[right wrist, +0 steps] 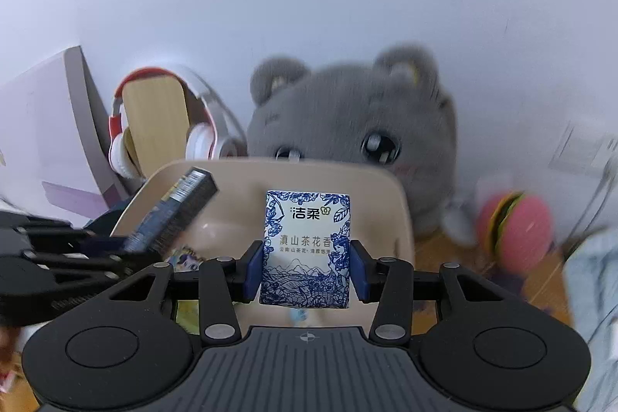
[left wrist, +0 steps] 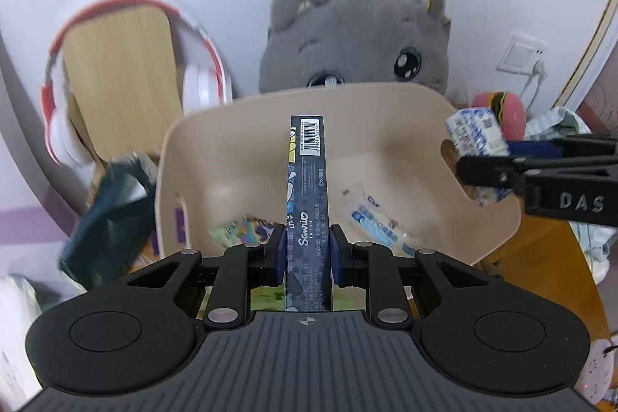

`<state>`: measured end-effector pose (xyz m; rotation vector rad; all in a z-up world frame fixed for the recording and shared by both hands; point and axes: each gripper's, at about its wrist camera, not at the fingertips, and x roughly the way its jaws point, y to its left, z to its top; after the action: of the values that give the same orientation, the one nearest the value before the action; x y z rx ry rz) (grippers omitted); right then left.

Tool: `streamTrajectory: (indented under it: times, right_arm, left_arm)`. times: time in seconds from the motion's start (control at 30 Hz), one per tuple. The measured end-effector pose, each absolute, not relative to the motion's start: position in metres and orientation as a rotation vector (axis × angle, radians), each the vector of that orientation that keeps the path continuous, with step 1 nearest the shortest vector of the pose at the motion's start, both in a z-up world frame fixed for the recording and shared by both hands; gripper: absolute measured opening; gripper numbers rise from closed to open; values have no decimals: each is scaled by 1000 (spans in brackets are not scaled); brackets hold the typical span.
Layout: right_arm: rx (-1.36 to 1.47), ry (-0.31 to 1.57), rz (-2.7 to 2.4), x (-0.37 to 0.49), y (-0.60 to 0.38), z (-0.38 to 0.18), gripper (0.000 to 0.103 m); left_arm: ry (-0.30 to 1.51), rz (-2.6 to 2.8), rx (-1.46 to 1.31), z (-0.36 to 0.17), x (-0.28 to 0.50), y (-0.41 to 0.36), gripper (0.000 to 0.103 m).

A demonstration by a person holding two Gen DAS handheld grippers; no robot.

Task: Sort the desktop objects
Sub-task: 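Carry the toothpaste box and tea box over the basket with both tools, then open both tools to release the boxes into the basket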

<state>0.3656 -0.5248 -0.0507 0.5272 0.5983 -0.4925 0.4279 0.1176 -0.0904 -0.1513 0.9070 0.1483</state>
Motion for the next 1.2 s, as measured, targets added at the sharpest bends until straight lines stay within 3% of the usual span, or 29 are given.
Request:
streamTrajectory:
  times: [0.43,0.47,0.57,0.6,0.67,0.73,0.8,1.2]
  right_arm:
    - [545,758,-505,408,-533,-102,43]
    - [546,765,-505,410,-532,-103,48]
    - [540,773,-513,412,-529,-104,64]
    - [537,774,-517,412,-529,-104,74]
    - [525,772,-539,410,-527,-102,80]
    - [532,768,-547,409,-529,-102,94]
    - [549,754,-558,404,-530,-100,102]
    - [550,692,-602,377,-523,-84,103]
  left_arm:
    - [1039,209,-141,-121,455,124,24]
    - [1047,199,-141,-123,456,124,31]
    - [1003,190,-121,-124,450,121,69]
    - [993,195,-103,-124,448,121,76]
    - [989,179,-87,-125,443,120,85]
    - [987,176,-78,-124,440,119,87]
    - [975,171,-63,-122,435,117,89]
    - [880,143,-71,-88,404,124,99]
